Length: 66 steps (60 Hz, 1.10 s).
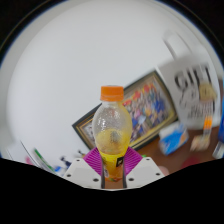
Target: Pour water
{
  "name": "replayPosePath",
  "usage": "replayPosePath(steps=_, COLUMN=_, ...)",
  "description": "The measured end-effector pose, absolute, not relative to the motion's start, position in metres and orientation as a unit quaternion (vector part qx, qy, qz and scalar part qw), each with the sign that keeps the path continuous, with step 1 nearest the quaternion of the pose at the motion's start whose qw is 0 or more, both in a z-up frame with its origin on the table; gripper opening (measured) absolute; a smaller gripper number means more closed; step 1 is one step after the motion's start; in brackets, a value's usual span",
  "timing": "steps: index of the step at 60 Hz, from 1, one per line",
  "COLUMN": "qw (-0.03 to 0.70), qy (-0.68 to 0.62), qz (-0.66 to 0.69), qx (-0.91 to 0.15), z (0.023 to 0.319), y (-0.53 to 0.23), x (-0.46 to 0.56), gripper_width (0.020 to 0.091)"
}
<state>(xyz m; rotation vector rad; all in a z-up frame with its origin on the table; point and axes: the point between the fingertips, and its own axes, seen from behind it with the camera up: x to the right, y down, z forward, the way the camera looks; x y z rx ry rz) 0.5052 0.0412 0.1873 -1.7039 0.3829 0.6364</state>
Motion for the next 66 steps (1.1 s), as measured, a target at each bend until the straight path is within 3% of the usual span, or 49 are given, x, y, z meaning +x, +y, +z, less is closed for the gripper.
replayPosePath(steps=6, qw=0.644, qy=0.096, qz=0.145, qx=-0.745, z=0.194, y=0.041, x=0.563, gripper_width=0.0232)
replayPosePath(steps=10, qw=0.646, qy=0.081, qz=0.085, qx=-0.755, z=0.182, y=0.045, x=0.597, gripper_width=0.0230)
replayPosePath(steps=29, qw=0.574, qy=0.062, qz=-0.023, qx=-0.816, z=0.030, y=0.046, x=0.683, gripper_width=0.0232)
replayPosePath(steps=37, qw=0.553, qy=0.077, qz=-0.031, qx=-0.829, z=-0.014, y=0.039, x=0.693, gripper_width=0.0252)
replayPosePath(steps=42, qw=0.571, qy=0.084, qz=-0.031, qx=-0.816, z=-0.015, y=0.037, x=0.695, gripper_width=0.0242)
replayPosePath(steps=51, qw=0.565, qy=0.093, qz=-0.027, qx=-0.819, z=-0.016, y=0.037, x=0.697, gripper_width=0.0462)
replayPosePath(steps=56, qw=0.535, qy=0.107, qz=-0.023, qx=-0.838, z=-0.023, y=0.029, x=0.697, gripper_width=0.0872)
replayPosePath(steps=59, qw=0.532, qy=0.114, qz=-0.024, qx=-0.839, z=-0.016, y=0.022, x=0.696, gripper_width=0.0820)
replayPosePath(steps=62, qw=0.528, qy=0.121, qz=-0.032, qx=-0.840, z=-0.008, y=0.012, x=0.694, gripper_width=0.0864)
replayPosePath(steps=66, qw=0.524, qy=0.122, qz=-0.045, qx=-0.842, z=0.008, y=-0.005, x=0.689, gripper_width=0.0856)
